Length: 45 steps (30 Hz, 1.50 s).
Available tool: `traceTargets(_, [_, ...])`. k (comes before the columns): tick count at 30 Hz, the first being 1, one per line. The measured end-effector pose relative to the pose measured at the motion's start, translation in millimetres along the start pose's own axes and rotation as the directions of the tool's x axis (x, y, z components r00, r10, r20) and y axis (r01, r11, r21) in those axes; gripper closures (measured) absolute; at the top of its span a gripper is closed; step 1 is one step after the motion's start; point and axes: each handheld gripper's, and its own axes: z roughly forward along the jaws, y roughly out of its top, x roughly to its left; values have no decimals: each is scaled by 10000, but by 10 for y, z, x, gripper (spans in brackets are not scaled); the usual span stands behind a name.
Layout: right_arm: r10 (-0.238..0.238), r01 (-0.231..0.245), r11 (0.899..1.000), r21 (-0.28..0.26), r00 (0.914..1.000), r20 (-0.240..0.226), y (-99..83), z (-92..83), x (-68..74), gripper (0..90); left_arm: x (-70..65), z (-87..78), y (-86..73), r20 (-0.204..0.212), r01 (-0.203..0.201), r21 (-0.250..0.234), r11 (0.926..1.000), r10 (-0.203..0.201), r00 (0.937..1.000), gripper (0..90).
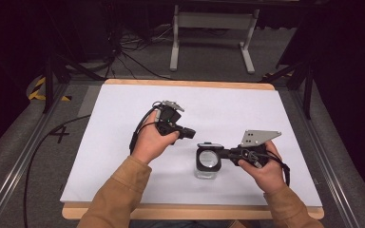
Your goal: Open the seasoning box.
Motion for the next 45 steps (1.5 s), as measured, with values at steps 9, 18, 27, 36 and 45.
traceTargets(9, [113, -108, 9981, -608, 9999, 67, 113, 104, -168, 900, -18, -159, -180, -314, 133, 59, 9999, -131, 9994, 854])
traceTargets(18, [479, -463, 9973, -579, 9985, 267, 91, 253, -352, 900, -45, -248, -302, -581, 69, 80, 9999, -64, 9983, 853])
traceTargets(27, [638, -633, 9979, -154, 9972, 397, 29, 378, -404, 900, -63, -262, -370, -548, 45, 39, 10000, -42, 9985, 851])
traceTargets(36, [725, -728, 9973, 76, 9967, 371, -9, 400, -393, 900, -49, -311, -490, -525, 83, -147, 9999, -91, 9986, 830])
traceTargets(45, [489, -489, 9988, 24, 9988, 0, 65, 259, -256, 900, -57, -419, -599, -523, 136, -436, 9990, -158, 9985, 819])
